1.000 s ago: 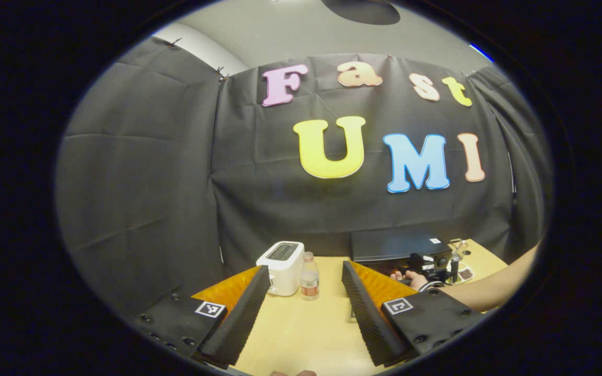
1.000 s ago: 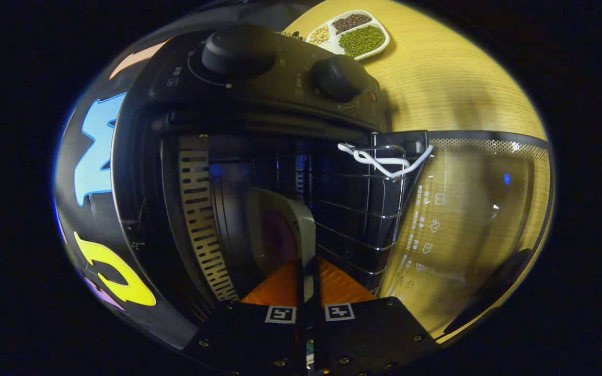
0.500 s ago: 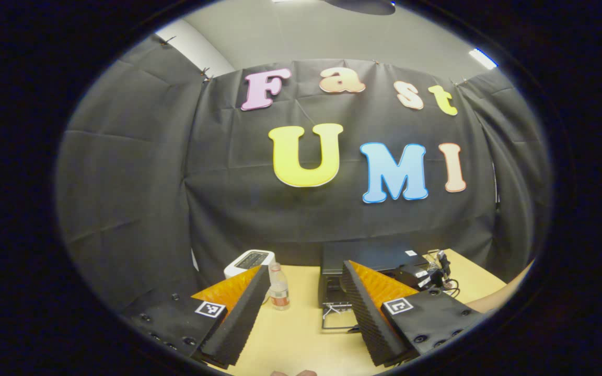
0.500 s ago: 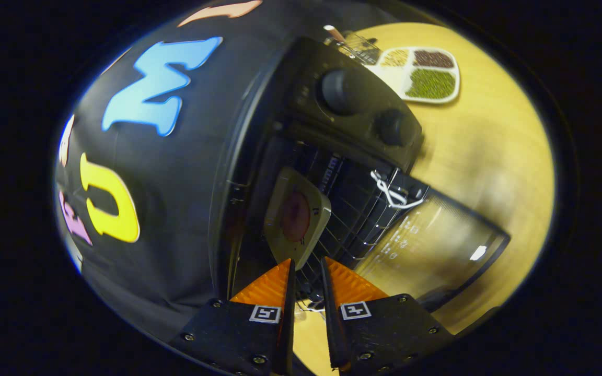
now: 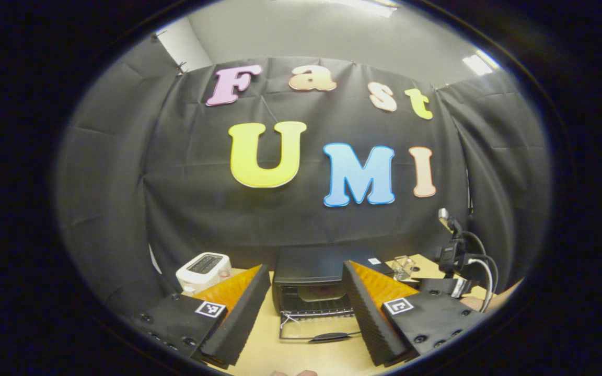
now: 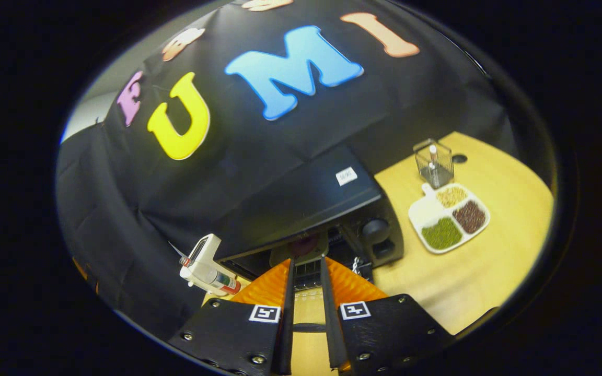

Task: Open the electric oven with the left hand, put the food in, and close the electric oven.

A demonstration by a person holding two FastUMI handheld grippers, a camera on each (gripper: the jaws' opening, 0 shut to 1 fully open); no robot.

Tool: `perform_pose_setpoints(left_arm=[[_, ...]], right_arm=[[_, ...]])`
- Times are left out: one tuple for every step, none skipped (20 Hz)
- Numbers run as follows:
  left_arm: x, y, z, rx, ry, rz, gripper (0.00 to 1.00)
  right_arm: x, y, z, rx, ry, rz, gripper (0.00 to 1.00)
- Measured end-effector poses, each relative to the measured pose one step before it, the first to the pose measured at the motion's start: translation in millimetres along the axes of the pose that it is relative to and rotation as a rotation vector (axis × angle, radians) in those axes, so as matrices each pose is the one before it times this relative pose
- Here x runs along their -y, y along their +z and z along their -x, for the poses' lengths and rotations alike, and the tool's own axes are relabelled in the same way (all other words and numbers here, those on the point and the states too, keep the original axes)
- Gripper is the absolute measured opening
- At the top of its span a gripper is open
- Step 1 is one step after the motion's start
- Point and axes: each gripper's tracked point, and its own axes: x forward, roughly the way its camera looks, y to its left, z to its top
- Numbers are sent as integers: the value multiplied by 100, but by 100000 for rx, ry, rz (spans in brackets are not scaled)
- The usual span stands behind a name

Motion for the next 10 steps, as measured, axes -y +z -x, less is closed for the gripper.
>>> perform_pose_setpoints(left_arm=[[454, 324, -438, 351, -1199, -67, 99], [592, 147, -356, 393, -975, -234, 94], [492, 352, -236, 414, -666, -292, 94], [358, 257, -275, 680, -316, -179, 94], [409, 425, -213, 674, -229, 117, 98], [525, 372, -62, 835, -158, 243, 99], [484, 736, -29, 1382, -231, 168, 94], [427, 658, 23, 1445, -468, 83, 94], [484, 782, 28, 1654, -369, -8, 98], [418, 674, 109, 1427, -424, 171, 98]], right_arm=[[190, 1159, 1352, 2891, 395, 4404, 27], [199, 1372, 1204, 3080, -239, 4257, 28], [278, 1219, 1136, 2641, -466, 4829, 27], [574, 1226, 931, 2305, 5, 5291, 27], [245, 851, 1512, 2177, -482, 5121, 27], [-102, 1387, 1350, 3350, 365, 3400, 27], [-238, 1589, 1332, 3949, 12, 2211, 27], [38, 1634, 1142, 3836, -560, 1936, 27], [269, 1810, 1365, 3746, -478, 1598, 27], [114, 2000, 1107, 4329, -642, 1280, 27]])
